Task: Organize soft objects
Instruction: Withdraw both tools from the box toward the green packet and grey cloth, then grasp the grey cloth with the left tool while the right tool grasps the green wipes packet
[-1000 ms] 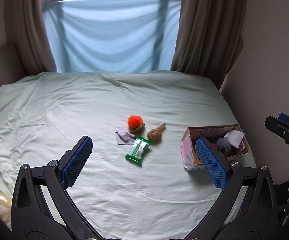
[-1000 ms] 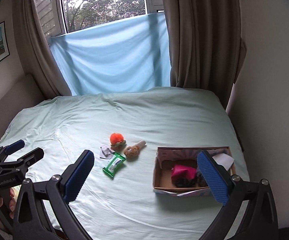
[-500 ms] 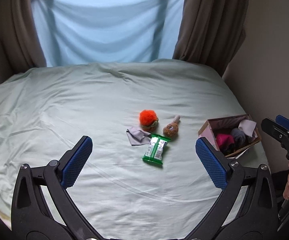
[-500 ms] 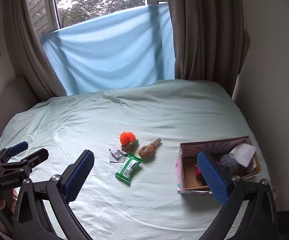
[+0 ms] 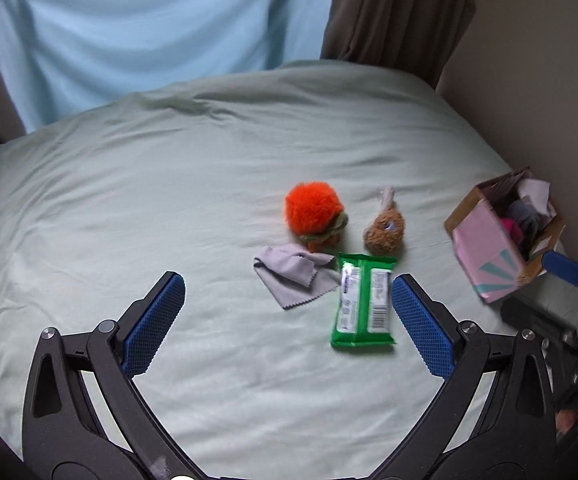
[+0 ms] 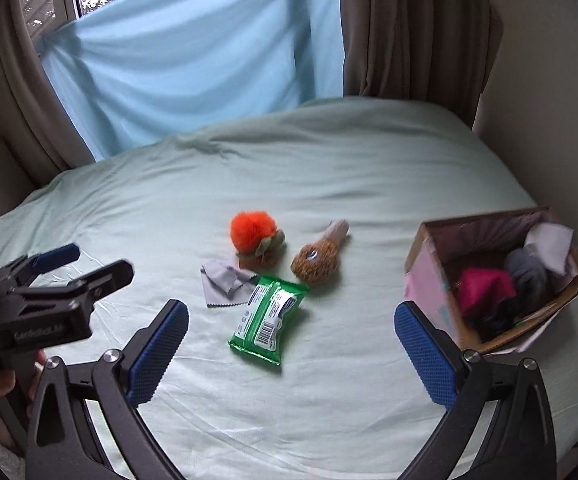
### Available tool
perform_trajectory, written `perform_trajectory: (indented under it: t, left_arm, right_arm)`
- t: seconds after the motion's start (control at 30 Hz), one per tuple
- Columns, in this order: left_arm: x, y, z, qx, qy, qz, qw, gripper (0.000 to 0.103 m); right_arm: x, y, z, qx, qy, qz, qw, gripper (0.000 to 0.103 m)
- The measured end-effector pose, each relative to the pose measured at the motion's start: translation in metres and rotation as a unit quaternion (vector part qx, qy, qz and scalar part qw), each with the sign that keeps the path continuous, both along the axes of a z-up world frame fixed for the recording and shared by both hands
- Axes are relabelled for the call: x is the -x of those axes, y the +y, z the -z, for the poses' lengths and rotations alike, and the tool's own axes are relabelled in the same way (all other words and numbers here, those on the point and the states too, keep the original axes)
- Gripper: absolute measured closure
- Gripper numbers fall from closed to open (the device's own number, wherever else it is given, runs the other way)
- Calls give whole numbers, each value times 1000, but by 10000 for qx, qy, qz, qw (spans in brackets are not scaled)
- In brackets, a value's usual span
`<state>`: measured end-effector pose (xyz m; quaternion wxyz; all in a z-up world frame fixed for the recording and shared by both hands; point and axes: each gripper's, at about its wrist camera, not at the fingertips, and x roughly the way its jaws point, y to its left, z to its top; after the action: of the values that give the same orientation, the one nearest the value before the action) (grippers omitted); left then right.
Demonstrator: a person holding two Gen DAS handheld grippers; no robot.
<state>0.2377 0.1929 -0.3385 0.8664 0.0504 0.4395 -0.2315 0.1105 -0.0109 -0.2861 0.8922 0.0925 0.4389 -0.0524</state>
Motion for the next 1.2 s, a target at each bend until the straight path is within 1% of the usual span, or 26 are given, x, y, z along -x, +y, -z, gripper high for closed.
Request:
perform_trajectory:
  t: [0.17, 0.27, 0.33, 0.4, 0.47, 0.53, 0.63, 0.7, 0.73, 0.8, 0.83, 0.87, 0.9, 0.93, 0.97, 1.0, 1.03, 1.07, 1.13, 1.2]
  left_arm:
    - [-44, -18, 65, 70, 111, 443, 9989, 0]
    - [-63, -28, 98, 16, 112, 740, 9972, 0]
    - [-72, -32, 114, 2, 98, 841, 9964, 0]
    - [-81, -33, 128, 98, 203, 908, 9956, 0]
    - [-90, -35, 140, 140, 283, 975, 9947, 0]
    - [-92, -38, 148, 114, 281, 1088, 9936, 0]
    - [-92, -45, 155, 37, 280, 1303, 9911, 1]
    - [-91, -51, 160, -8, 364, 1442, 9889, 1]
    - [-91, -54, 162, -80, 375, 1491, 9881, 1]
    - [-89, -61, 166, -280, 333, 1542, 9871, 2]
    - [-88, -64, 168, -387, 287, 1579, 9863, 8]
    - [-87, -66, 168, -488, 250, 1607, 9855, 12]
    - [-86, -68, 168, -583, 204, 1660, 9842, 20]
    - [-86, -69, 167, -577, 200, 1710, 9834, 30]
    - [-86, -68, 165, -551, 218, 1756, 9827, 36]
    - [-86, -69, 163, -535, 241, 1790, 9821, 49]
    - [-86, -70, 162, -526, 250, 1822, 9815, 59]
    - [-85, -71, 161, -540, 227, 1844, 9811, 64]
    - [-84, -71, 158, -583, 213, 1876, 9803, 79]
    - [-81, -70, 155, -587, 237, 1872, 9803, 89]
  right_arm:
    - [-27, 16, 66, -106, 111, 145, 9998, 0]
    - [-41, 22, 97, -77, 134, 176, 9997, 0]
    - [-50, 26, 117, -52, 138, 176, 9997, 0]
    - [-57, 27, 133, -45, 139, 164, 9998, 0]
    - [-62, 28, 144, -60, 133, 153, 9998, 0]
    - [-66, 30, 152, -39, 143, 136, 9998, 1]
    - [-70, 34, 160, -43, 163, 59, 9998, 8]
    - [-72, 37, 164, -17, 223, -3, 9997, 16]
    - [-73, 38, 167, -32, 260, -34, 9997, 18]
    - [-75, 41, 171, -48, 311, -83, 9995, 29]
    - [-74, 42, 172, -21, 332, -84, 9994, 32]
    - [-75, 41, 174, 0, 361, -88, 9993, 38]
    - [-74, 41, 174, -1, 360, -94, 9993, 41]
    - [-74, 41, 174, 1, 348, -96, 9993, 42]
    - [-73, 40, 173, -2, 347, -99, 9994, 45]
    - [-73, 40, 173, 1, 349, -101, 9993, 48]
    - [-73, 39, 173, -3, 345, -101, 9994, 49]
    - [-74, 39, 172, -6, 332, -94, 9994, 51]
    - [-74, 38, 171, -24, 307, -90, 9995, 54]
    - [-71, 35, 167, -49, 215, -61, 9997, 57]
